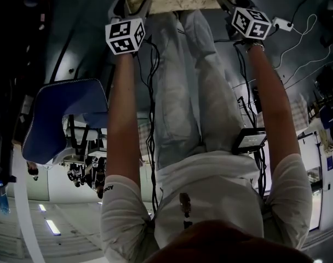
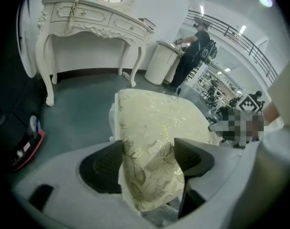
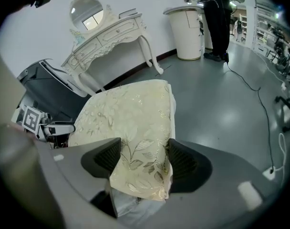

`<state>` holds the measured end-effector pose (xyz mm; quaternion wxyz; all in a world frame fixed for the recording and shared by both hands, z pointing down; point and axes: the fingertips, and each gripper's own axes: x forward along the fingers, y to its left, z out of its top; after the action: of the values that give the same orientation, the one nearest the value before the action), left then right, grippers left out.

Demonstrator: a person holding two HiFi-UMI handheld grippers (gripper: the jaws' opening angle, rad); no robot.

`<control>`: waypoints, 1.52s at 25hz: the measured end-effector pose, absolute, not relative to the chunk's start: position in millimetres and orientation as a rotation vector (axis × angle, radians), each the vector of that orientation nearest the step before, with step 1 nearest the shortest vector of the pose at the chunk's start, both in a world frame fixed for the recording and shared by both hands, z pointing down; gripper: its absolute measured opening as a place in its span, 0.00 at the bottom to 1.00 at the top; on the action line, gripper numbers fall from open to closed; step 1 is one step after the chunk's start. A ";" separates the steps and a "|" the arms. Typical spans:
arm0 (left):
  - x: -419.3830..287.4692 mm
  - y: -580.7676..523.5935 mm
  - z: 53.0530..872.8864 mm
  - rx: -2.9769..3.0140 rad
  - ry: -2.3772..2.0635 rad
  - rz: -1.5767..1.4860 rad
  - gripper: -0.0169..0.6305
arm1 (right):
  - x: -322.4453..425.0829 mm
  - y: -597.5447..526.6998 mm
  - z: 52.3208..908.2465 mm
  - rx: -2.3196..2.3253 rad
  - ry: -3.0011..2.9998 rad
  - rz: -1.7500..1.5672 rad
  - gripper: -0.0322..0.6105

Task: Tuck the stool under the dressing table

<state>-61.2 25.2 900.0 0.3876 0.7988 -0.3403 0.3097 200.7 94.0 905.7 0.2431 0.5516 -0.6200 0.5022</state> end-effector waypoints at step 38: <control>-112.3 -174.8 899.4 1.860 -1.145 0.658 0.47 | 163.0 -196.1 900.2 1.236 -1.907 1.119 0.53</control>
<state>-112.3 -174.8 899.4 0.4171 0.7412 -0.4560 0.2620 163.0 -196.1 900.2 0.2997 0.4654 -0.7183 0.4214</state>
